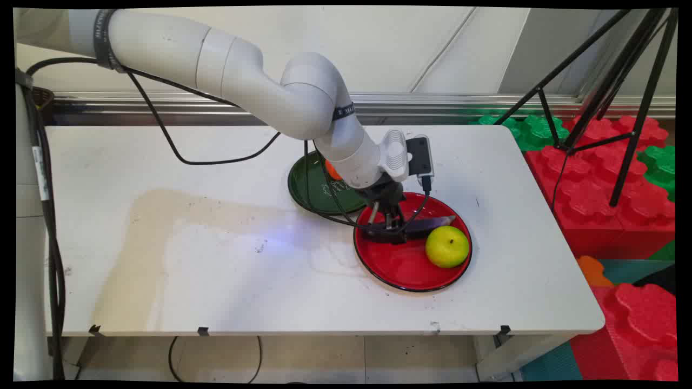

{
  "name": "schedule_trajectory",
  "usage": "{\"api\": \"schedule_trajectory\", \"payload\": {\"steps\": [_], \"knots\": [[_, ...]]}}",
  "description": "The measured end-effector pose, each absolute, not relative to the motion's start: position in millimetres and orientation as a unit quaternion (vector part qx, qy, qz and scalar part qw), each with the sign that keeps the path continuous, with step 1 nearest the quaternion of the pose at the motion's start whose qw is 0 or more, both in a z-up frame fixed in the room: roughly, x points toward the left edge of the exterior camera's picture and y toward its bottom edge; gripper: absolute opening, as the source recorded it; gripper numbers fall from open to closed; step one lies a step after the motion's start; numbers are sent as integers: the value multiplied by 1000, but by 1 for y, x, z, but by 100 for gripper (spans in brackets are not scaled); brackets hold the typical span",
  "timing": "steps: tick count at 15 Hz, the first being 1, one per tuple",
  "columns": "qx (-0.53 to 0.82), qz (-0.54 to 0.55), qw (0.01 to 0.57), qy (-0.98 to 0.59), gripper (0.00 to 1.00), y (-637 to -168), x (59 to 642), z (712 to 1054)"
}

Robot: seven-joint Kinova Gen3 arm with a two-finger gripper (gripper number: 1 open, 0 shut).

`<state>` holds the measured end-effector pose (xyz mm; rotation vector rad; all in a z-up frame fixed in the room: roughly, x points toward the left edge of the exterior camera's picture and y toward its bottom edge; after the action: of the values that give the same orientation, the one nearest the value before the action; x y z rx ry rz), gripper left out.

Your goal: Pick up the mandarin from the green plate

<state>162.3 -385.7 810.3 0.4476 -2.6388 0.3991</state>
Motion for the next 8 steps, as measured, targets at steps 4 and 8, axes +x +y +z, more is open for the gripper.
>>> {"api": "schedule_trajectory", "payload": {"steps": [4,8], "knots": [[162,149,224,-949,100,-384,163,817],[169,157,238,-943,100,-380,168,834]]}}
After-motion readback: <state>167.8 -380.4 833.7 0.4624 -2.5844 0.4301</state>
